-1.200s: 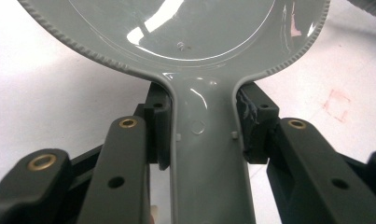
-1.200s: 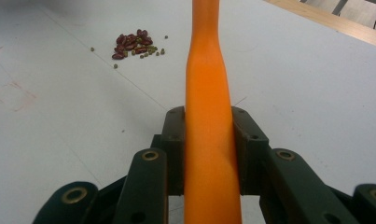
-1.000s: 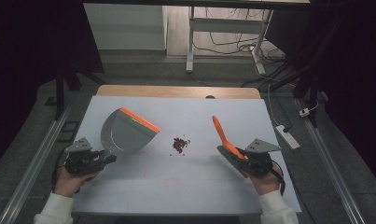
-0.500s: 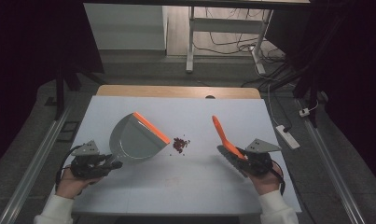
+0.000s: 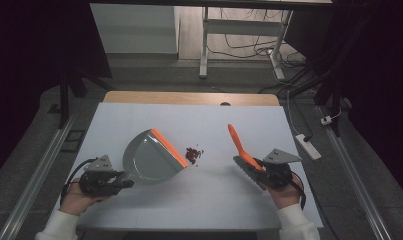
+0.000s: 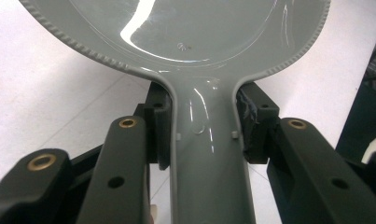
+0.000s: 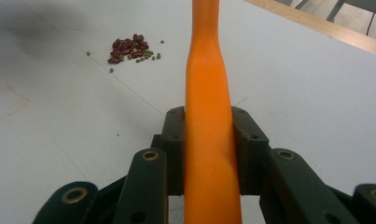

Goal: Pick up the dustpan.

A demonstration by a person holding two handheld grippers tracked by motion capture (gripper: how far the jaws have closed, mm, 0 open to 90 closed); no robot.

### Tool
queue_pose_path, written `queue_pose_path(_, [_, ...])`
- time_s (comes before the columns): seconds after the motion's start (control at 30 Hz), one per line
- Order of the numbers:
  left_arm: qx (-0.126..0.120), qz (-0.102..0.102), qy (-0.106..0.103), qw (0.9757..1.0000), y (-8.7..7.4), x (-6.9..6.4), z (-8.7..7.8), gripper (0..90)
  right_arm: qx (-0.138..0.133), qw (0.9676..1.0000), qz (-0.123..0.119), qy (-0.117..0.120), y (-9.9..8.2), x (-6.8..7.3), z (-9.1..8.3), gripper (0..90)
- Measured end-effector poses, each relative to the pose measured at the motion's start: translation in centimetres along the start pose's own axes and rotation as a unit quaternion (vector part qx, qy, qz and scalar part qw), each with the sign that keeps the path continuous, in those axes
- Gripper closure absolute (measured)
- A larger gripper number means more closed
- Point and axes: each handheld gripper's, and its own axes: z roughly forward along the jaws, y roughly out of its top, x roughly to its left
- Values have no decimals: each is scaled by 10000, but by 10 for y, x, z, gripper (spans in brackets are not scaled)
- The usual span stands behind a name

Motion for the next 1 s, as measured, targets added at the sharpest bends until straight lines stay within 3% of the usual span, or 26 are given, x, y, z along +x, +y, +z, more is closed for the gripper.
queue_pose_path(0.33, [461,142,-100,9988,1,-3,12,618,-2,10000,-18,44,0,1,2,695])
queue_pose_path(0.5, [554,206,-216,9980,-1,-2,17,618,-29,10000,-48,49,4,1,6,695])
queue_pose_path(0.67, [667,210,-278,9972,-2,0,20,618,-109,9999,-12,24,14,1,14,695])
queue_pose_path(1.0, [887,313,-345,9950,-3,-2,24,618,-255,9994,-25,229,42,7,44,696])
